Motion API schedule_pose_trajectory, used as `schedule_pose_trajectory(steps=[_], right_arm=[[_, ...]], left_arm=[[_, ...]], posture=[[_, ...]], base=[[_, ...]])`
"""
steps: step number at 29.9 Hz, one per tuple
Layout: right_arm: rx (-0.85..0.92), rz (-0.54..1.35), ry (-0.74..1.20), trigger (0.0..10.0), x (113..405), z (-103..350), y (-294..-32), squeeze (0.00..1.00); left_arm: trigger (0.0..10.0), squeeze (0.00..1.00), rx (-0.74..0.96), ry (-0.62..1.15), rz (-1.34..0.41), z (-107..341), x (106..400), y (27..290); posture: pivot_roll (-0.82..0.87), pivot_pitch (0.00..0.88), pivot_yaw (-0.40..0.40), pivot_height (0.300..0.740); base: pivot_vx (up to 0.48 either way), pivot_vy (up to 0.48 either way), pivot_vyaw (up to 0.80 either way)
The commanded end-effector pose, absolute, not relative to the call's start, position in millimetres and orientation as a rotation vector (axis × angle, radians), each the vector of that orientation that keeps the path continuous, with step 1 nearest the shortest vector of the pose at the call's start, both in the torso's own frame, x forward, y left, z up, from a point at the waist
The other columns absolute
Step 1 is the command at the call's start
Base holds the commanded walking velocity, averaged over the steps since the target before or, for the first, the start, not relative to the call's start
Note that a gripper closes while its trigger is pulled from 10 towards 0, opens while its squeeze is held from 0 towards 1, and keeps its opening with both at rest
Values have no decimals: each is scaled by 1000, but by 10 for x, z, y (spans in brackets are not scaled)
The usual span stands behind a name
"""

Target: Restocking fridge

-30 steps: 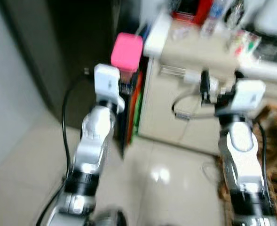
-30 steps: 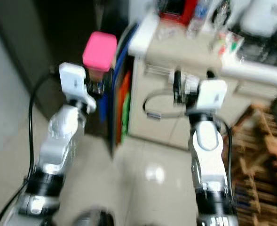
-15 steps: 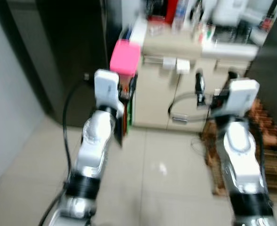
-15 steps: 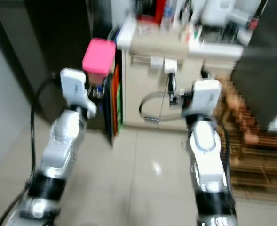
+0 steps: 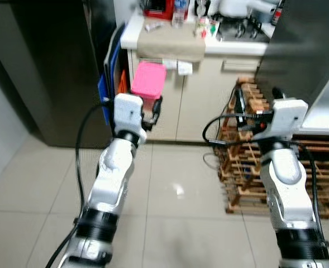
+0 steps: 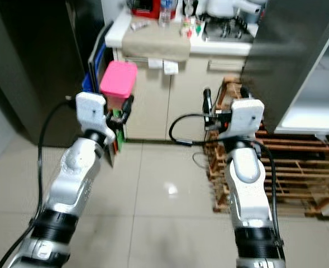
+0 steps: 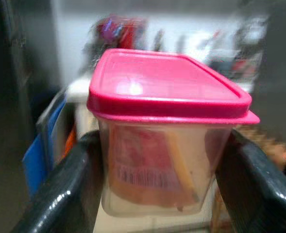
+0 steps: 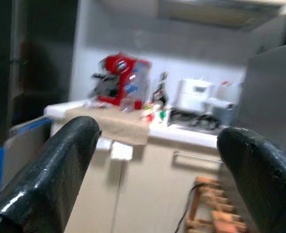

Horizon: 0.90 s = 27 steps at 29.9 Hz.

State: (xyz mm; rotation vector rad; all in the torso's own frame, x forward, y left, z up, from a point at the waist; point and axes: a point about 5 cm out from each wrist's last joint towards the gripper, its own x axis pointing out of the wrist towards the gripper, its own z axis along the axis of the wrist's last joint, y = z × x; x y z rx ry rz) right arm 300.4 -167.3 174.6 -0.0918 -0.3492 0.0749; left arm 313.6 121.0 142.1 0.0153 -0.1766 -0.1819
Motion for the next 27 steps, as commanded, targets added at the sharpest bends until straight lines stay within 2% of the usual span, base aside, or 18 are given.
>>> schedule_pose_trajectory(steps=[1, 6, 15, 27], right_arm=[[-107, 52, -349, 10000, 2984, 1755, -1756, 0], [-132, 40, -321, 10000, 2942, 1691, -1854, 0], [-136, 27, -323, 10000, 2948, 1702, -1883, 0], [-85, 13, -287, 10000, 2917, 1598, -1912, 0]], left_arm=[[10000, 0, 1, -201, -179, 1500, 3156, 1200], [10000, 0, -7, -221, -158, 1518, 3149, 1202], [10000, 0, -9, -214, -136, 1515, 3177, 1242], [10000, 0, -29, -218, -201, 1578, 3227, 1119]], posture=[[-112, 0, -20, 740], [-105, 0, -33, 740], [-115, 0, -28, 740], [-117, 0, -7, 740]], base=[[259, -401, 0], [255, -403, 0], [254, -404, 0], [254, -403, 0]])
